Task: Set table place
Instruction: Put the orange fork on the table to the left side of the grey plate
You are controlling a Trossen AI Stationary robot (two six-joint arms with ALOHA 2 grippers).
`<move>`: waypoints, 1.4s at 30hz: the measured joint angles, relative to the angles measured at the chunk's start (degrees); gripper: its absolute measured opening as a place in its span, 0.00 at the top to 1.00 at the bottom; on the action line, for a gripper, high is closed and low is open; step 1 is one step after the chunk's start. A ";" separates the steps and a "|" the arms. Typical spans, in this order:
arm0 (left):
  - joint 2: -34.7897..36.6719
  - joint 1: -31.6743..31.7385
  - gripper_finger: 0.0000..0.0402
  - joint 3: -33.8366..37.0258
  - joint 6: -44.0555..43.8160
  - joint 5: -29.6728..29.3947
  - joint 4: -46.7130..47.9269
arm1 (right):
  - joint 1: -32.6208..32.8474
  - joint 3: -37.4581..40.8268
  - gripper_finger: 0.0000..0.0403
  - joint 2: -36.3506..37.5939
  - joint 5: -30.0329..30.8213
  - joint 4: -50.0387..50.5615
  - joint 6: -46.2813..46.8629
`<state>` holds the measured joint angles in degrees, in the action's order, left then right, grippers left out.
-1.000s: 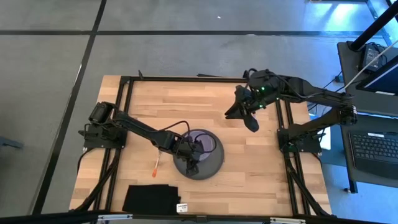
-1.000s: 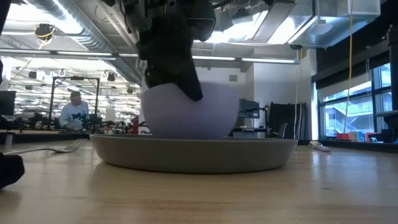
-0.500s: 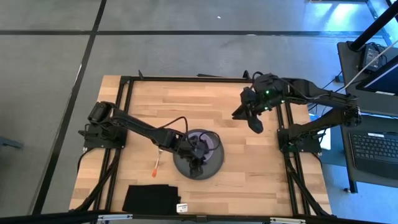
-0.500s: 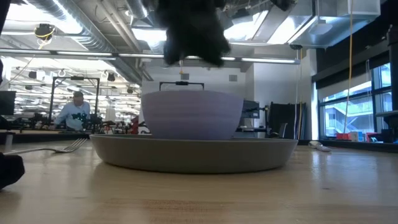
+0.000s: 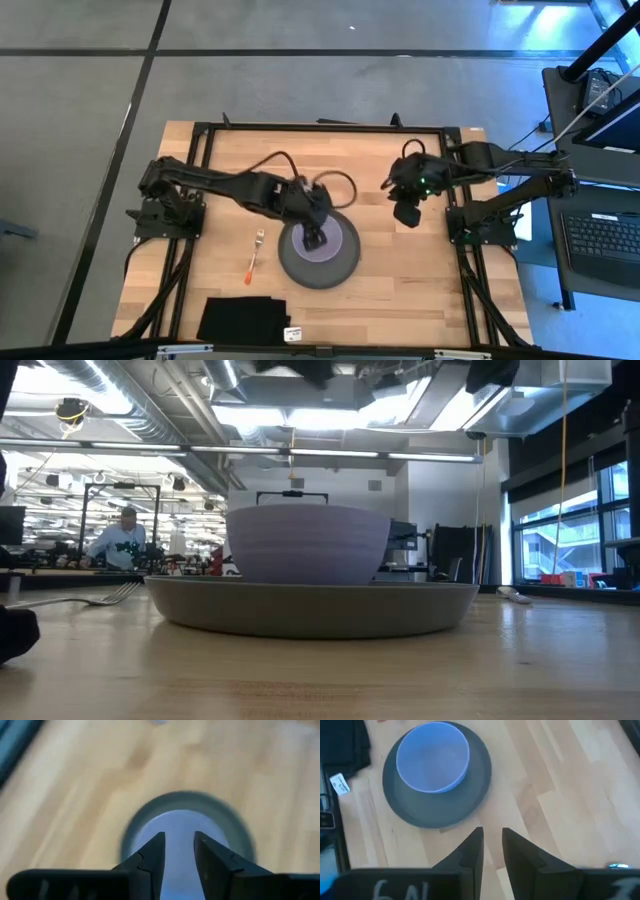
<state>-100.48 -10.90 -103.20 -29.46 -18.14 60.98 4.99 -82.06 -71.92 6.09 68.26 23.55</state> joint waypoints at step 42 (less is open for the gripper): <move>4.82 -29.45 0.64 44.99 -88.95 -7.78 -3.62 | 26.46 37.55 0.82 6.84 0.90 -53.46 1.55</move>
<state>-95.66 -40.35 -58.20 -118.41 -25.93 57.36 31.45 -44.51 -65.08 6.98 14.80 25.10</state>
